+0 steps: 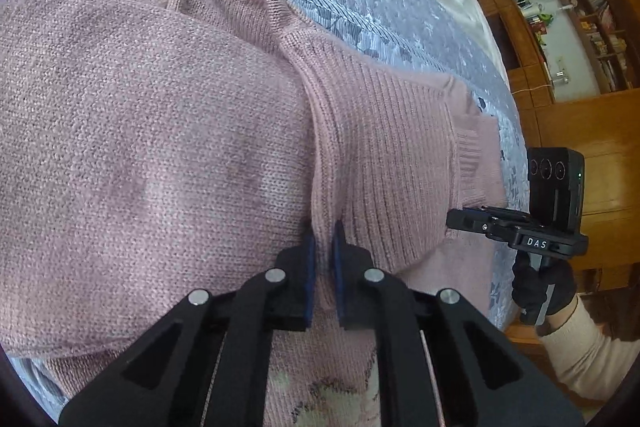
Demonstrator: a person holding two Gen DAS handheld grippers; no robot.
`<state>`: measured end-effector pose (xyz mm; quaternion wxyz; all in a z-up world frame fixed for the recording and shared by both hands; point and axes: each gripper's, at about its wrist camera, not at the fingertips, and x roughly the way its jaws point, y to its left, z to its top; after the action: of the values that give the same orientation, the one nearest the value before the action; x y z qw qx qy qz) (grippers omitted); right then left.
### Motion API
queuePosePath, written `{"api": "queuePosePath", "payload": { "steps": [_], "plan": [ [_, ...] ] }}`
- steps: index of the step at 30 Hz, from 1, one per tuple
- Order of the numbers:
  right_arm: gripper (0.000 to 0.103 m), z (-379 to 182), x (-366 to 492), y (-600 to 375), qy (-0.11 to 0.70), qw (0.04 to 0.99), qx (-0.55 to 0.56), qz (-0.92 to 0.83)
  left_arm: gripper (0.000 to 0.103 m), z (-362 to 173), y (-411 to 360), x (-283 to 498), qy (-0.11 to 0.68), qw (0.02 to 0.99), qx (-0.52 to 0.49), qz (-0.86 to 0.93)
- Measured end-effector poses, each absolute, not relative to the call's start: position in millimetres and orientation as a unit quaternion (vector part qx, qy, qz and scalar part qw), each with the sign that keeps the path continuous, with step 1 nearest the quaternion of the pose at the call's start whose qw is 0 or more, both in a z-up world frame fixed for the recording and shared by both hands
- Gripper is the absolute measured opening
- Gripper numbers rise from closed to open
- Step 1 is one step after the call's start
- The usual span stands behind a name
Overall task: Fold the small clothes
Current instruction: 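Fold the collar down toward the hem with both grippers and open them, then reach both grippers to the ribbed hem and grasp it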
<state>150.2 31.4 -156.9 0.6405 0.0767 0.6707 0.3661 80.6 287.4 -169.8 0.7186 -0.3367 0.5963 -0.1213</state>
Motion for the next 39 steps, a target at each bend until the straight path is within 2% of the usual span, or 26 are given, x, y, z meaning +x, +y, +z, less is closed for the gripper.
{"api": "queuePosePath", "payload": {
  "steps": [4, 5, 9, 16, 18, 20, 25, 29, 34, 39],
  "plan": [
    [0.011, -151, 146, 27, 0.661, 0.65, 0.081, 0.367, 0.01, -159, 280, 76, 0.592, 0.734, -0.316, -0.102],
    [0.017, -145, 144, 24, 0.656, 0.655, 0.083, 0.366, 0.014, -154, 278, 74, 0.591, 0.738, -0.312, -0.094],
    [0.025, -101, 119, 1, 0.612, 0.693, 0.078, 0.372, 0.038, -121, 269, 47, 0.576, 0.767, -0.273, -0.071],
    [0.033, -60, 28, -71, 0.589, 0.721, 0.054, 0.36, 0.044, -79, 255, -50, 0.569, 0.793, -0.214, -0.044],
    [0.04, -50, -13, -93, 0.581, 0.732, 0.038, 0.355, 0.051, -73, 250, -86, 0.569, 0.799, -0.191, -0.032],
    [0.046, -44, -52, -114, 0.577, 0.74, 0.038, 0.344, 0.051, -68, 245, -126, 0.568, 0.805, -0.173, -0.015],
    [0.049, -43, -148, -168, 0.585, 0.746, 0.072, 0.312, 0.052, -61, 244, -228, 0.565, 0.801, -0.196, 0.021],
    [0.05, -63, -196, -194, 0.61, 0.739, 0.069, 0.278, 0.055, -63, 252, -295, 0.555, 0.795, -0.243, 0.037],
    [0.051, -80, -224, -209, 0.619, 0.731, 0.108, 0.267, 0.056, -84, 260, -339, 0.567, 0.774, -0.278, 0.052],
    [0.051, -99, -219, -205, 0.63, 0.718, 0.146, 0.258, 0.057, -95, 261, -348, 0.57, 0.761, -0.307, 0.038]
  ]
}}
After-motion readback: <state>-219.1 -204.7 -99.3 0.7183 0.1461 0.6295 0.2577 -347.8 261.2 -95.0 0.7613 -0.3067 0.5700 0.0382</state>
